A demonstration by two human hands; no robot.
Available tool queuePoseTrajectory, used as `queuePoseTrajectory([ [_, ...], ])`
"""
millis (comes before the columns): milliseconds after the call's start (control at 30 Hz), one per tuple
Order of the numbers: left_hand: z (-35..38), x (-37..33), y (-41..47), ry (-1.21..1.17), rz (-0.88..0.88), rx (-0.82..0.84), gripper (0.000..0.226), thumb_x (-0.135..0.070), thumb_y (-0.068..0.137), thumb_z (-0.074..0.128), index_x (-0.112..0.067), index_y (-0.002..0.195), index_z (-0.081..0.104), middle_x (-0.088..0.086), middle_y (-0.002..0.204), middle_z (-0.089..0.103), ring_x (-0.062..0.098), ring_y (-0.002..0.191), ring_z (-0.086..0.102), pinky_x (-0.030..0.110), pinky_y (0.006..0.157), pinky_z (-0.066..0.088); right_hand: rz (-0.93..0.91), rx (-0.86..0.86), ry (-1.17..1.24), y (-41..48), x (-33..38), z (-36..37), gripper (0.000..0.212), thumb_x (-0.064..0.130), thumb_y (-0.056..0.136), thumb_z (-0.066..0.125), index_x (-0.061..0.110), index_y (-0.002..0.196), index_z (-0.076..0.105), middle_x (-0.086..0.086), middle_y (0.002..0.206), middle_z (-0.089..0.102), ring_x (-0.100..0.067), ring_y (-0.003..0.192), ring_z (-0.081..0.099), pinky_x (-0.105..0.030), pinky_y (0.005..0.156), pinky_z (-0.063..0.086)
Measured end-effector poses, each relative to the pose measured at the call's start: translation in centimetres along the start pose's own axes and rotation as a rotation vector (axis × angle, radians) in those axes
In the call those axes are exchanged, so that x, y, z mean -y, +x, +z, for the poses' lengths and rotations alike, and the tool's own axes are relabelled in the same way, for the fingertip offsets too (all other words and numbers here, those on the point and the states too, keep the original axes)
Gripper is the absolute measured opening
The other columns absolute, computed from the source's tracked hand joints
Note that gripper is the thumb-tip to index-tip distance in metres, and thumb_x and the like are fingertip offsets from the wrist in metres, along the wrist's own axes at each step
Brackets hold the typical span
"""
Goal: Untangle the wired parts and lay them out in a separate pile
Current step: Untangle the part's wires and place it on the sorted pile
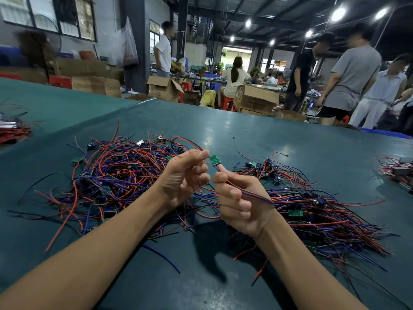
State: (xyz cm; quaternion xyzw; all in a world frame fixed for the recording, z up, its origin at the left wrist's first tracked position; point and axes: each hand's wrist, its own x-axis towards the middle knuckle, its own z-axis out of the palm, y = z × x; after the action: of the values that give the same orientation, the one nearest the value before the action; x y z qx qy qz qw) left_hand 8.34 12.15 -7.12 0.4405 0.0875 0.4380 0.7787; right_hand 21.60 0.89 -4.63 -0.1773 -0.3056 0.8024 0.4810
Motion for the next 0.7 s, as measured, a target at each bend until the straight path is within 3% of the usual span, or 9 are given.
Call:
queuePoseTrajectory([
  [167, 0.2, -0.1, -0.1, -0.008, -0.015, 0.027, 0.029, -0.017, 0.08, 0.078, -0.021, 0.072, 0.05, -0.004, 0.066, 0.036, 0.007, 0.056, 0.037, 0.019, 0.051, 0.04, 0.008, 0.026, 0.129, 0.0, 0.1, -0.2, 0.037, 0.022, 0.107, 0.034, 0.004, 0.081, 0.055, -0.008, 0.053, 0.053, -0.013, 0.033, 0.03, -0.022, 0.03, 0.034],
  [267, 0.2, -0.3, -0.1, -0.028, -0.015, 0.0, 0.021, -0.018, 0.083, 0.073, -0.019, 0.079, 0.052, -0.004, 0.07, 0.038, 0.006, 0.058, 0.035, 0.017, 0.053, 0.038, -0.021, -0.078, 0.002, 0.0, 0.4, -0.1, 0.027, 0.02, 0.102, 0.044, 0.007, 0.083, 0.058, -0.001, 0.058, 0.051, -0.008, 0.036, 0.043, -0.019, 0.031, 0.037],
  [400, 0.3, -0.6, 0.0, -0.151, -0.04, -0.032, 0.009, -0.017, 0.086, 0.071, -0.01, 0.087, 0.065, -0.006, 0.069, 0.05, 0.002, 0.05, 0.04, 0.014, 0.045, 0.038, 0.083, -0.19, -0.034, -0.1, 1.4, 0.5, 0.014, 0.018, 0.089, 0.059, 0.005, 0.088, 0.064, 0.002, 0.059, 0.051, -0.004, 0.039, 0.045, -0.016, 0.032, 0.037],
  [567, 0.0, -0.3, -0.1, -0.129, -0.029, -0.087, 0.01, -0.015, 0.083, 0.072, -0.008, 0.089, 0.069, 0.0, 0.074, 0.062, 0.0, 0.051, 0.052, 0.014, 0.045, 0.043, 0.032, -0.467, -0.52, -2.3, 2.8, 1.7, 0.023, 0.013, 0.097, 0.051, -0.003, 0.104, 0.066, -0.001, 0.064, 0.053, -0.003, 0.04, 0.041, -0.016, 0.033, 0.036],
  [700, -0.3, -0.1, -0.1, -0.065, -0.046, -0.032, 0.009, -0.014, 0.082, 0.076, -0.009, 0.087, 0.071, 0.002, 0.077, 0.066, 0.002, 0.055, 0.059, 0.016, 0.048, 0.049, 0.094, -0.509, -0.973, -8.0, 5.4, 2.6, 0.027, 0.022, 0.084, 0.069, 0.0, 0.099, 0.076, -0.012, 0.068, 0.062, -0.012, 0.043, 0.051, -0.024, 0.035, 0.044],
])
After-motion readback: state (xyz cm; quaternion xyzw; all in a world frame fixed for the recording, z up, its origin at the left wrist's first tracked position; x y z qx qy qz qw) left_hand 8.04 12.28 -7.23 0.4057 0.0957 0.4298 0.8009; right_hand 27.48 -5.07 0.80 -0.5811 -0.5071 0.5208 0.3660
